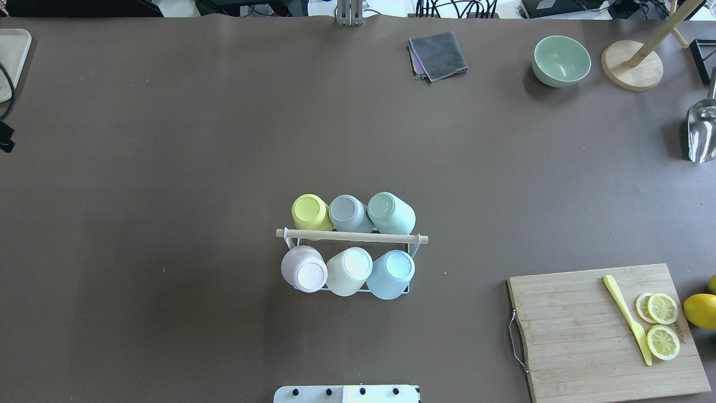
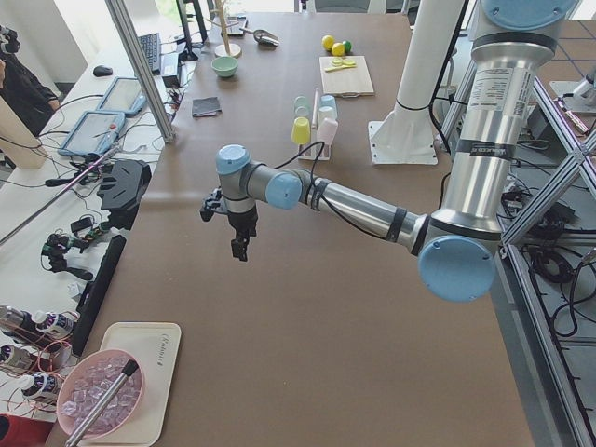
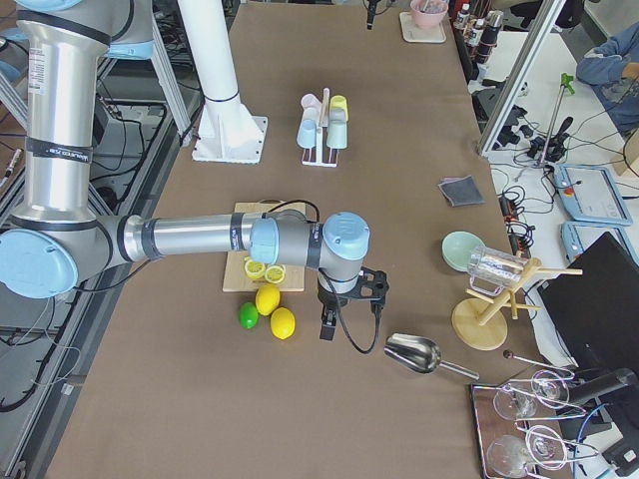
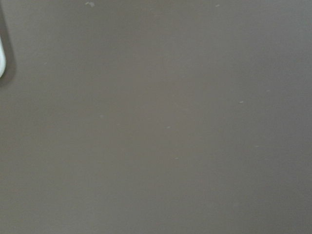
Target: Place cup on cup holder
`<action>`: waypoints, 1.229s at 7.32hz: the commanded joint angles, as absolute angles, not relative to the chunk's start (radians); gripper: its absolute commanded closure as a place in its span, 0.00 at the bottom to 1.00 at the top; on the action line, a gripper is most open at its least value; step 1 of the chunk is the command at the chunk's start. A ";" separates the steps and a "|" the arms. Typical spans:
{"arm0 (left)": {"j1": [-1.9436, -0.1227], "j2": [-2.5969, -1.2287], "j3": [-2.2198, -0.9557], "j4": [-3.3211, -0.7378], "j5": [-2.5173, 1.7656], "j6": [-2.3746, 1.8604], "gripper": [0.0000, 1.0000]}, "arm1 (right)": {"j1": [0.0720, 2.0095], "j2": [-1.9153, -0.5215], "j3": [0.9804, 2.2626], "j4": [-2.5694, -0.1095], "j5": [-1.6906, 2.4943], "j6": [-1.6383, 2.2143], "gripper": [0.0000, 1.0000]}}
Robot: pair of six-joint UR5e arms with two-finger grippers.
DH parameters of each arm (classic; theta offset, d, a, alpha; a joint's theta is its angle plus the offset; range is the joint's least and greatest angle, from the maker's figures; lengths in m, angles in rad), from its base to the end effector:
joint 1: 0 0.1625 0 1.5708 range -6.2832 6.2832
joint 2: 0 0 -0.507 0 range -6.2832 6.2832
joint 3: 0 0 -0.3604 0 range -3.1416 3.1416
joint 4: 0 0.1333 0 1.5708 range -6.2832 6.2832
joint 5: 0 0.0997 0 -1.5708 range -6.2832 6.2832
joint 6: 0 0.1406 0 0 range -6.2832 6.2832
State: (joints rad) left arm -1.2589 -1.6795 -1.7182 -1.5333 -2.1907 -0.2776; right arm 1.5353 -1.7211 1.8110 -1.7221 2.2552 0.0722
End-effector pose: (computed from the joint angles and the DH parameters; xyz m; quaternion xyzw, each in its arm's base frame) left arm 0.1122 -0.5163 0.6653 0.0113 0.3203 0.0495 0.9460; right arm 0.0310 -0.3772 0.7463 -0.0469 -0.3334 0.0276 0.9412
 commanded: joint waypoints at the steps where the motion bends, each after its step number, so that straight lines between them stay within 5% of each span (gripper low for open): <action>1: -1.385 -1.590 -1.697 -1.531 -2.221 -0.177 0.02 | 1.537 -1.735 1.766 -1.712 2.240 0.051 0.00; 5: -1.534 -1.517 -1.608 -1.531 -2.357 -0.044 0.02 | 1.537 -1.729 1.673 -1.595 2.252 0.051 0.00; 9: -1.546 -1.514 -1.692 -1.532 -2.361 -0.058 0.02 | 1.537 -1.730 1.681 -1.595 2.298 0.061 0.00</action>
State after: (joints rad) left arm -1.5417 -1.5167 -1.6705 -1.5324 -2.3588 -0.0554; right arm 1.5371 -1.7318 1.6788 -1.5957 2.2779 0.0591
